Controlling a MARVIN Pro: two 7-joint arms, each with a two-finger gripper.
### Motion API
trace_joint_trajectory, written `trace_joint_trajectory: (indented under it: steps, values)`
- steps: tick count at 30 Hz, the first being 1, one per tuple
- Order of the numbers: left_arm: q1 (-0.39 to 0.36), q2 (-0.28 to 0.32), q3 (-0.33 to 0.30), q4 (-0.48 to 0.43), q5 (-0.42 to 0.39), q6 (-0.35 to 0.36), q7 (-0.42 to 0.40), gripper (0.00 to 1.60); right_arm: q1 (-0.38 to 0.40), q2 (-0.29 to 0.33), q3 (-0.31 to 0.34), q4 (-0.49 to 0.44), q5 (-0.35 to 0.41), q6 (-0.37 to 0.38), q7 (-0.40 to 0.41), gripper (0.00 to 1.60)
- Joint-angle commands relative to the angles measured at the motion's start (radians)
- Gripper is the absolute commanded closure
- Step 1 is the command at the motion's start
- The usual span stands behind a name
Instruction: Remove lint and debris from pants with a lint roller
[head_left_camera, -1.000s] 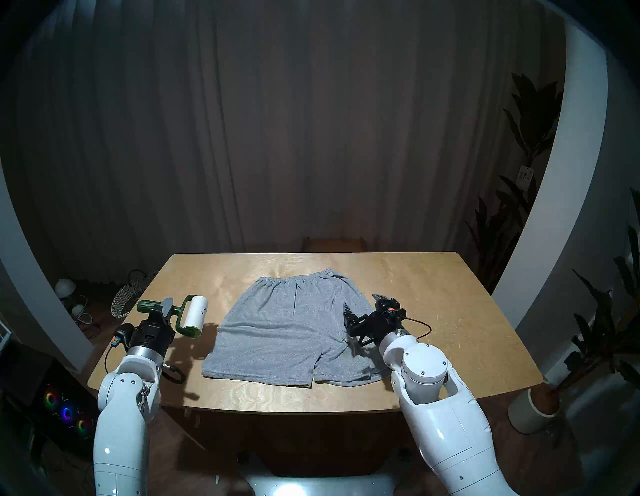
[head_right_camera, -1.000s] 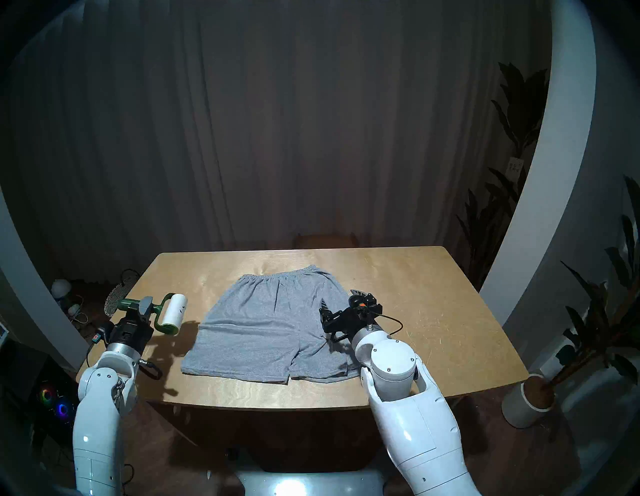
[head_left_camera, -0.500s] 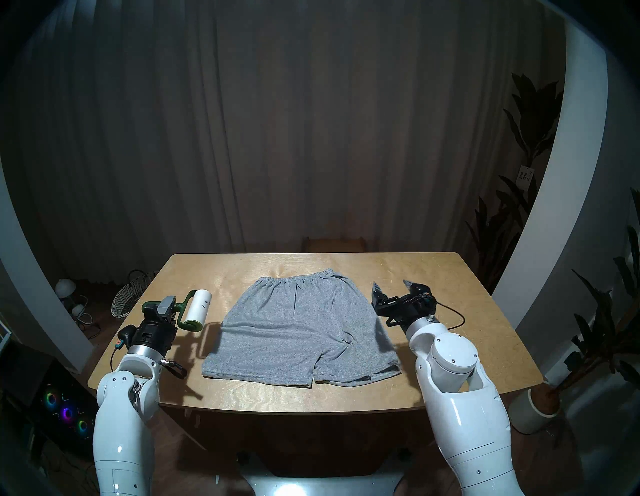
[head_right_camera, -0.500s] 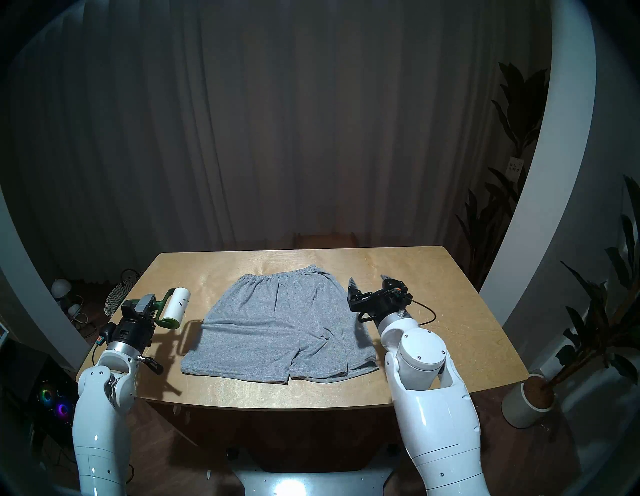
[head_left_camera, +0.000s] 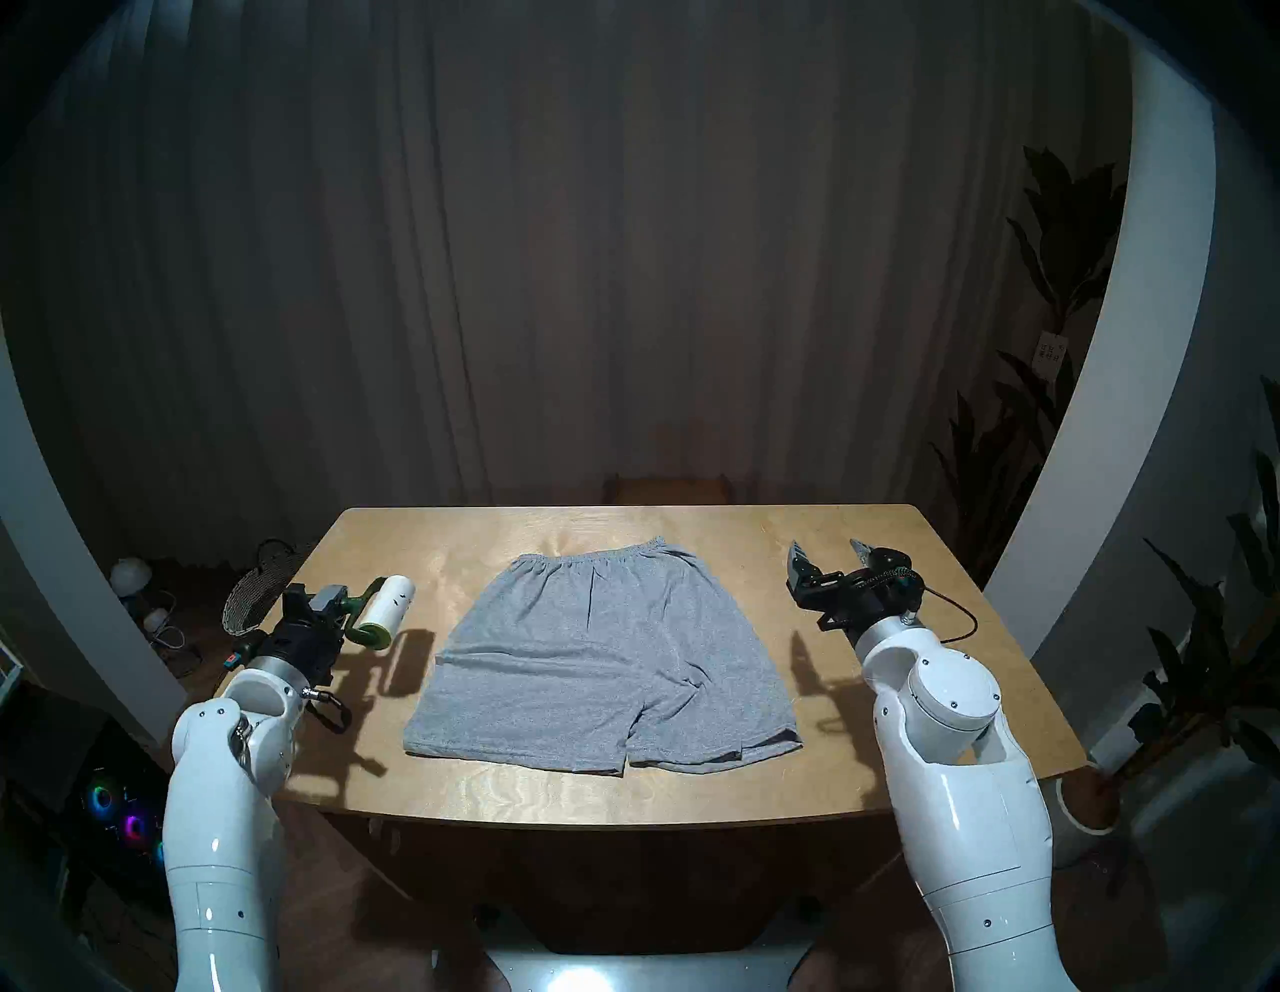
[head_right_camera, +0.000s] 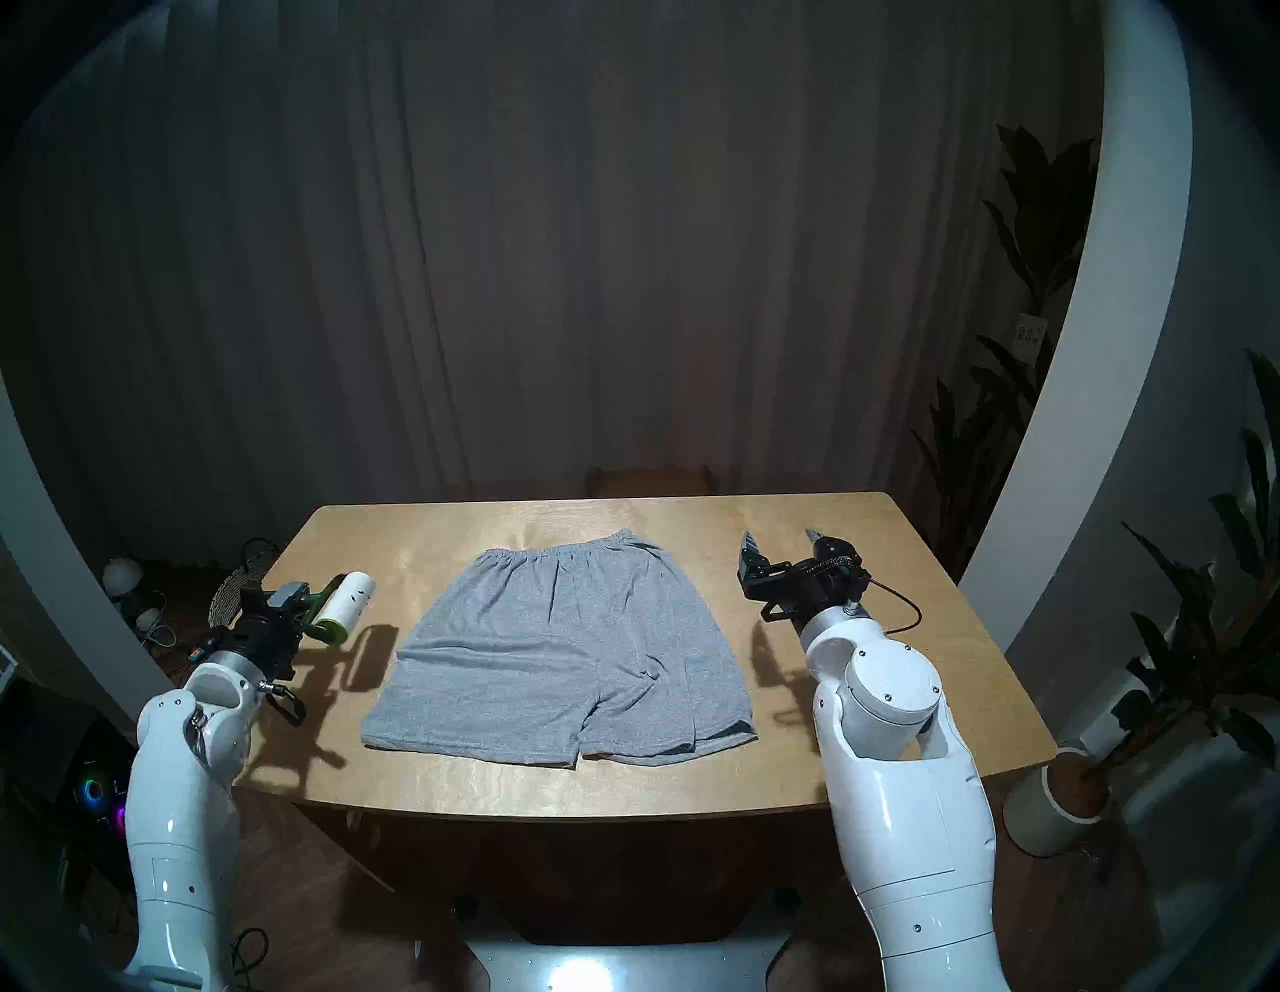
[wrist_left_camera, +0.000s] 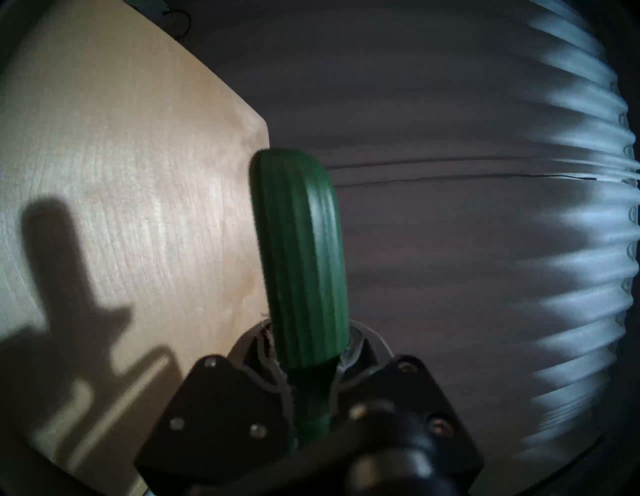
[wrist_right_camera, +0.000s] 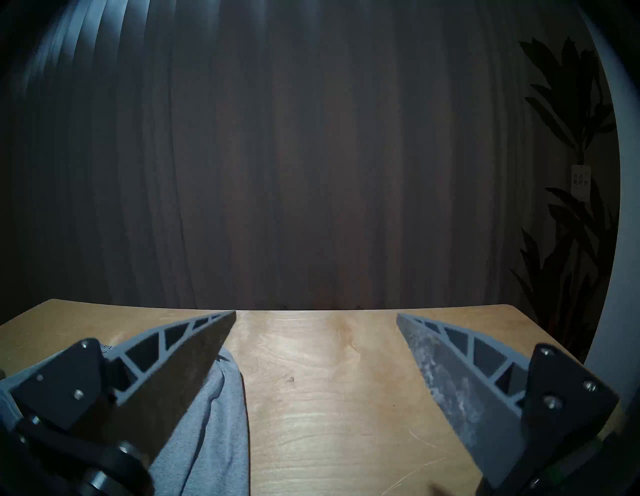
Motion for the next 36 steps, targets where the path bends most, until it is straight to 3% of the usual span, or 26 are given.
trace_joint_trajectory:
  steps: [1,12,23,36]
  values:
    - [-0.111,0.045,0.025,0.058,-0.071,0.022,0.047,1.60,0.013,0.000,-0.005,-0.033,-0.017,-0.014,-0.013,0.00]
    - [-0.201,0.111,0.075,0.145,-0.109,0.028,0.118,1.60,0.002,-0.003,-0.017,-0.040,-0.045,-0.014,-0.043,0.00]
    - [-0.305,0.139,0.133,0.301,-0.133,0.017,0.172,1.60,-0.008,-0.013,-0.027,-0.060,-0.072,-0.013,-0.085,0.00]
    - [-0.417,0.180,0.206,0.454,-0.089,0.029,0.216,1.60,-0.018,-0.025,-0.032,-0.076,-0.089,-0.014,-0.125,0.00]
